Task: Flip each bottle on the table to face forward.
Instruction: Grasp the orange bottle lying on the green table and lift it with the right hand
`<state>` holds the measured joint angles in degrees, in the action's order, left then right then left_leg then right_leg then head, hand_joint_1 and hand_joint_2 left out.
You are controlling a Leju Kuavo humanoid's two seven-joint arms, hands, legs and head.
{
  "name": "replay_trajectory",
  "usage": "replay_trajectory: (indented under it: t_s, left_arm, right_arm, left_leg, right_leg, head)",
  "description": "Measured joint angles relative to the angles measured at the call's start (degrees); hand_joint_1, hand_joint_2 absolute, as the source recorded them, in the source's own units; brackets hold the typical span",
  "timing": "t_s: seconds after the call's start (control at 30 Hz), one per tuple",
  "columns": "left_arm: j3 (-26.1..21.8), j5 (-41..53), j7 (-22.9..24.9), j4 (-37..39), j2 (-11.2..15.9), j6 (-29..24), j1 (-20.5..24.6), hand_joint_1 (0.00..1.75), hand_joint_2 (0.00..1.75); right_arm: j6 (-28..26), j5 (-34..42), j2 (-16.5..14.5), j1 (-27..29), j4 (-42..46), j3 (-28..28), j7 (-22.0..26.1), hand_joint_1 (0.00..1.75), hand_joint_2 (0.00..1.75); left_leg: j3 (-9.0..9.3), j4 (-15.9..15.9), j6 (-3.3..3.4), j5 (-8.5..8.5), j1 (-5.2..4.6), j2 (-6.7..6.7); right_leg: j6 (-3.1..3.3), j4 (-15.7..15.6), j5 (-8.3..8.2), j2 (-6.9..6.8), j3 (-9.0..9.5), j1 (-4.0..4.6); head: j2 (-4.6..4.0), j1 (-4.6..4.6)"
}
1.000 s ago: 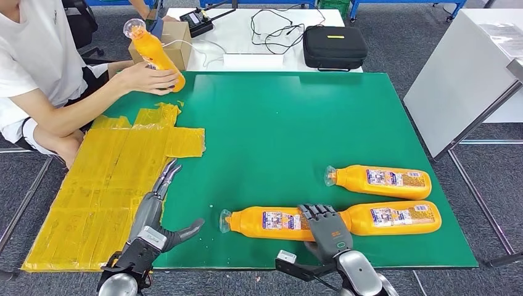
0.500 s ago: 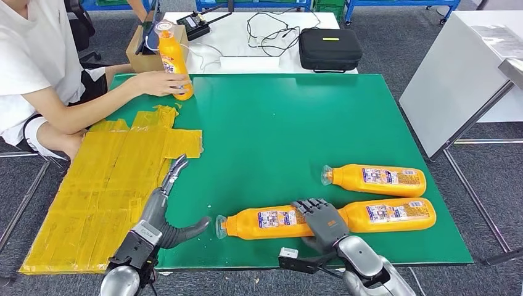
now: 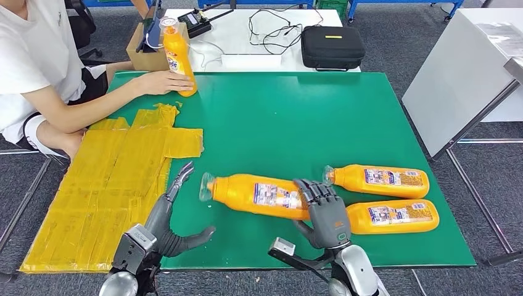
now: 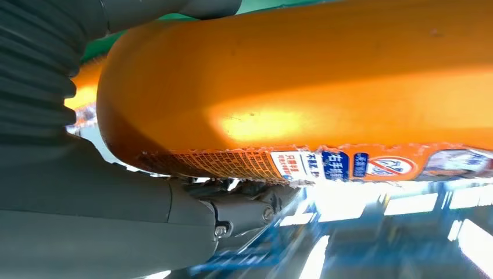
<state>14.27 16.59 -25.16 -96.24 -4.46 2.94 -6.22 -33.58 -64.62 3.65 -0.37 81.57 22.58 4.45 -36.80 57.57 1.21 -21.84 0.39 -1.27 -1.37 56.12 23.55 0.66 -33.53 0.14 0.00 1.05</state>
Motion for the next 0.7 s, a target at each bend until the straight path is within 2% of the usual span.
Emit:
replay_trajectory:
  t_s: [0.13, 0.47, 0.53, 0.63, 0.7]
  left_arm:
    - [0.26, -0.38, -0.15, -0.15, 0.00, 0.00, -0.22, 0.00, 1.75]
    - [0.23, -3.99, 0.16, -0.14, 0.03, 1.35, -0.84, 0.00, 1.75]
    - [0.22, -7.88, 1.01, -0.10, 0.06, 4.02, -0.87, 0.00, 1.75]
    - [0.20, -17.20, 2.79, 0.19, 0.16, 10.31, -0.75, 0.00, 1.75]
    - [0.17, -21.40, 3.45, 0.54, 0.24, 13.17, -0.54, 0.00, 1.75]
  right_arm:
    - [-4.27, 3.63, -3.16, 1.23, 3.03, -4.04, 3.44, 1.75, 1.75]
    - [-5.51, 8.33, -6.90, 2.24, 4.21, -7.84, 6.75, 1.75, 1.75]
    - [-3.15, 13.19, -7.19, 2.30, 4.23, -7.99, 8.55, 1.75, 1.75]
    - [6.69, 26.77, -7.56, 2.33, 4.27, -7.76, 12.44, 1.75, 1.75]
    - [11.28, 31.85, -7.92, 2.22, 4.19, -7.21, 14.33, 1.75, 1.75]
  left_leg:
    - [-0.10, 0.00, 0.00, -0.01, -0.01, -0.02]
    - [-0.13, 0.00, 0.02, -0.01, -0.07, -0.02]
    - [-0.14, 0.00, 0.02, -0.01, -0.07, -0.02]
    - [-0.19, 0.00, 0.01, -0.01, -0.06, -0.02]
    - [-0.22, 0.00, 0.01, -0.01, -0.06, -0.01]
  right_leg:
    - [-0.02, 0.00, 0.00, -0.01, -0.08, -0.01]
    - [-0.03, -0.01, -0.02, -0.01, -0.12, -0.04]
    - [-0.03, -0.01, -0.01, -0.01, -0.12, -0.04]
    - [-0.03, 0.00, -0.01, -0.01, -0.17, -0.03]
    - [-0.02, 0.00, -0.02, -0.01, -0.21, -0.03]
  head:
    - [0.00, -0.02]
    - [0.00, -0.01]
    - [0.00, -0.01]
    - [0.00, -0.01]
    - [0.00, -0.01]
